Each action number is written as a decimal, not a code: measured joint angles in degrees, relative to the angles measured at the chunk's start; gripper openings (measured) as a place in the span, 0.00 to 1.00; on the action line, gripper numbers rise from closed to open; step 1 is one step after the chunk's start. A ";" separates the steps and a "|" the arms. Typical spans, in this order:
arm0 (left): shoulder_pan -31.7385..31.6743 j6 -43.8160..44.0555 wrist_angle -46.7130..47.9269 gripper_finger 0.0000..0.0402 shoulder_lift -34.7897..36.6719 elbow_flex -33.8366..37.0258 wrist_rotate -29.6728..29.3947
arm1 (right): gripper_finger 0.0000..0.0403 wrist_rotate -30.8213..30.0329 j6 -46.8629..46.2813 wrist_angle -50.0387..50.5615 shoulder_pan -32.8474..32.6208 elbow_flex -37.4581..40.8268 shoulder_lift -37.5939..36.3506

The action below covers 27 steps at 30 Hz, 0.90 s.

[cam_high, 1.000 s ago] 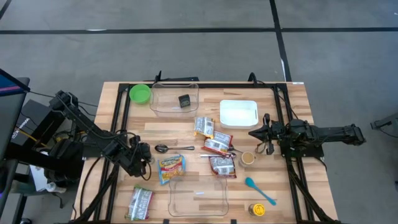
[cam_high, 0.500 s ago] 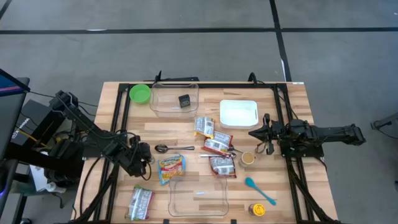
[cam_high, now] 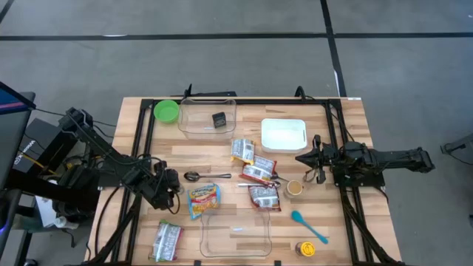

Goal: Pick & Place Food Item
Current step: Put the green seasoning bottle into the top transparent bin

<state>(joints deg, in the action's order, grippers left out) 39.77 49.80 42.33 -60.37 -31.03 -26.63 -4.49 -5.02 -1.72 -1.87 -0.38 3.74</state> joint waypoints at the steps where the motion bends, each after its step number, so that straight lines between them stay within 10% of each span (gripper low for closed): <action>1: 0.00 0.00 0.01 0.53 0.01 0.00 -0.14 | 0.00 0.00 0.00 0.00 -0.02 0.01 0.01; 27: -1.31 0.13 -4.03 0.52 -0.01 -1.70 -0.33 | 0.00 0.00 0.00 0.00 -0.01 0.01 0.01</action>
<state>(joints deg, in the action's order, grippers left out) 38.46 49.93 38.30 -60.38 -32.73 -26.96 -4.49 -5.02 -1.72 -1.88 -0.37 3.75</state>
